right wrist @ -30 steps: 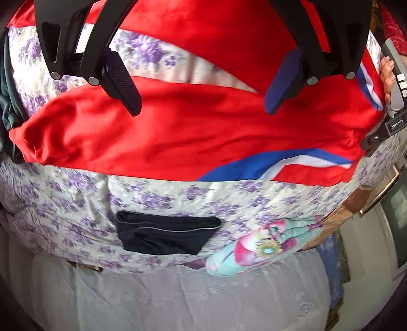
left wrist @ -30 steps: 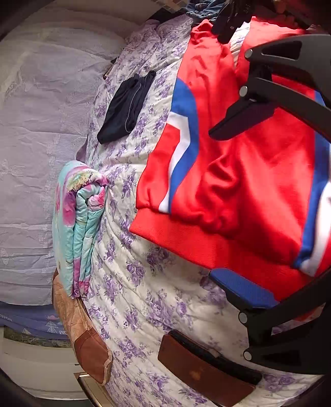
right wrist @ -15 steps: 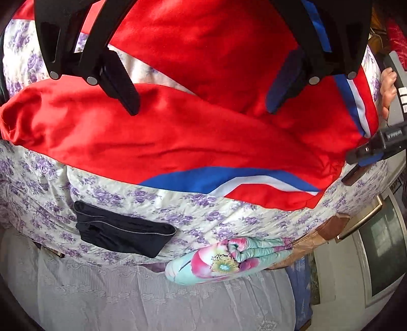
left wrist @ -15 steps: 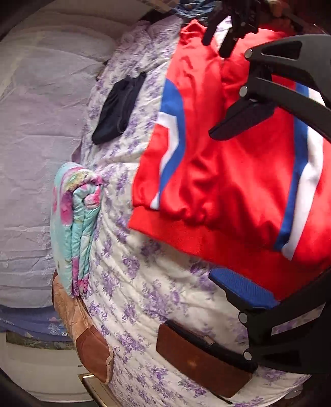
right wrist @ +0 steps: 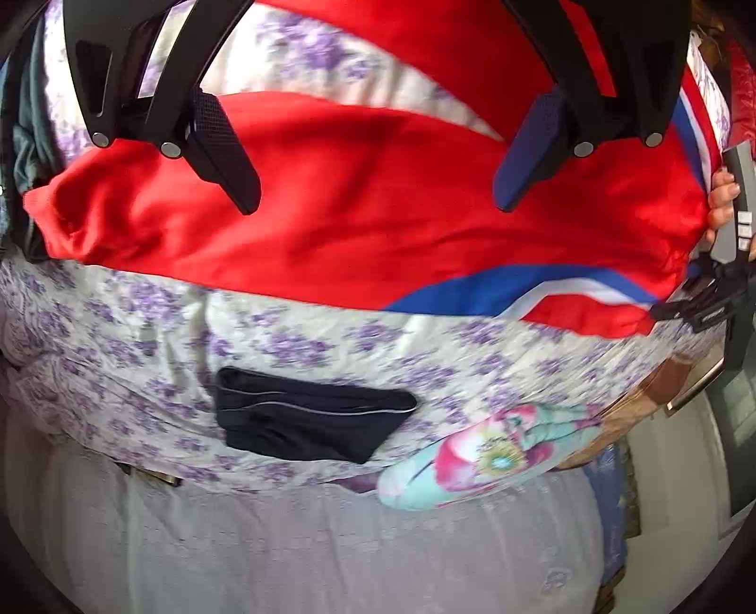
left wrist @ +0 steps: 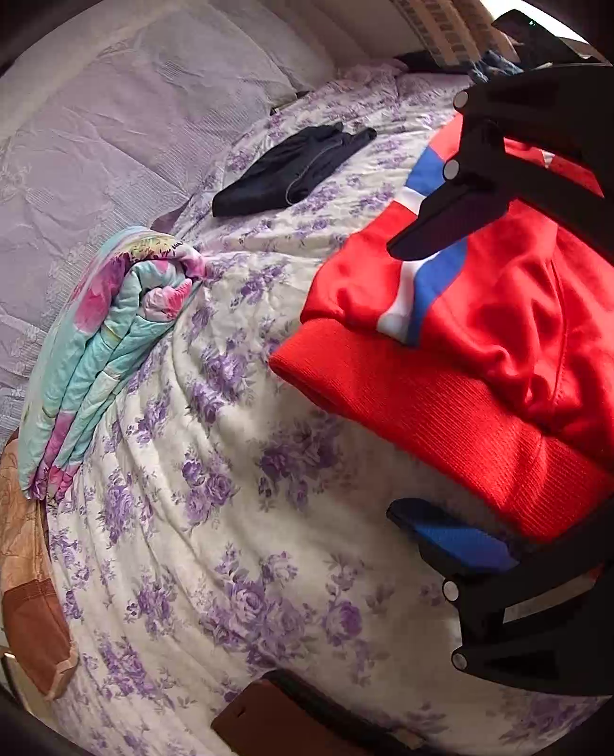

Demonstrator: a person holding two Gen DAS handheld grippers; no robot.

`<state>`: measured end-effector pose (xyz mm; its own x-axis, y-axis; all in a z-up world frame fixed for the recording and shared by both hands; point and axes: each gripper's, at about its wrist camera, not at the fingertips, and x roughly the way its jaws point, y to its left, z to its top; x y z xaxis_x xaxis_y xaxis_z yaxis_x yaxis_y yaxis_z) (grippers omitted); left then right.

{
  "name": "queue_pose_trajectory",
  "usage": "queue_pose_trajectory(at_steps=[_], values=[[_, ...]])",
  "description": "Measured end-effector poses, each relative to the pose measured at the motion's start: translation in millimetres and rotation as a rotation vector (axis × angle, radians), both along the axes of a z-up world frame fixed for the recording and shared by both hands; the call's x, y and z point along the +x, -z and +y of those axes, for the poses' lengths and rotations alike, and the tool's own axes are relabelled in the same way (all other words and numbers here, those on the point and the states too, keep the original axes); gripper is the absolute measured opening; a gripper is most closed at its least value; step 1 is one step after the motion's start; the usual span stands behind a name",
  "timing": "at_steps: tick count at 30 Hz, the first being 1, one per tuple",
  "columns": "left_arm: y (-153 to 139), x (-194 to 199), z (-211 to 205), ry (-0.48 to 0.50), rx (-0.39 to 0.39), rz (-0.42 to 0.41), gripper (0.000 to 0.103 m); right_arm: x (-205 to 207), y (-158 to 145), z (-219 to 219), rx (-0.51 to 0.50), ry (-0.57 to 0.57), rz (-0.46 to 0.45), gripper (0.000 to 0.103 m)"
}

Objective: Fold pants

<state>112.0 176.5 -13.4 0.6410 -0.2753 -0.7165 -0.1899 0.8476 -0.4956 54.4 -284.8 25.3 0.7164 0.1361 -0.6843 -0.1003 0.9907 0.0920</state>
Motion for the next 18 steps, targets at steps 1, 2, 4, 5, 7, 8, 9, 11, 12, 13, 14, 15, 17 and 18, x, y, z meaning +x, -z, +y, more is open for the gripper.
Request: queue_pose_trajectory(at_steps=[1,2,4,5,7,8,9,11,12,13,14,15,17,18], values=[[2.1,6.6,-1.7,0.006,-0.006,0.009,0.098,4.5,-1.8,-17.8,0.048,0.024,0.005,0.099],[4.2,13.8,-5.7,0.009,0.005,0.015,0.098,8.9,-2.2,-33.8,0.095,0.042,0.009,0.099],[5.6,22.3,-16.0,0.016,0.072,0.009,0.098,17.8,-1.2,-56.7,0.149,0.064,0.024,0.098],[5.2,25.9,-23.1,0.03,0.114,0.008,0.098,22.9,0.2,-63.2,0.16,0.061,0.031,0.098],[3.6,30.3,-32.4,0.058,0.173,-0.002,0.098,34.6,4.5,-66.3,0.148,0.035,0.047,0.098],[2.5,30.2,-33.2,0.074,0.179,-0.021,0.098,41.3,5.9,-65.5,0.122,0.018,0.051,0.098],[0.6,29.1,-34.3,0.091,0.175,-0.044,0.098,48.0,7.1,-64.5,0.092,0.0,0.052,0.098],[-2.2,24.7,-32.2,0.1,0.157,-0.084,0.094,59.4,7.5,-62.8,0.049,-0.032,0.049,0.098],[-2.3,23.0,-31.3,0.096,0.154,-0.095,0.083,66.1,7.4,-61.8,0.032,-0.055,0.048,0.098],[-2.0,23.1,-30.8,0.092,0.154,-0.098,0.078,71.2,6.6,-60.3,0.014,-0.08,0.046,0.098],[-1.0,23.0,-29.9,0.087,0.149,-0.101,0.072,75.7,5.5,-56.5,-0.006,-0.102,0.039,0.098],[-1.1,22.1,-28.5,0.082,0.14,-0.109,0.068,81.0,4.6,-51.6,-0.026,-0.132,0.032,0.098],[-1.9,19.7,-27.2,0.076,0.126,-0.129,0.064,88.9,4.0,-36.3,-0.056,-0.202,0.029,0.097],[-2.2,18.6,-26.0,0.073,0.118,-0.138,0.063,92.4,5.1,-25.8,-0.078,-0.246,0.031,0.095]])
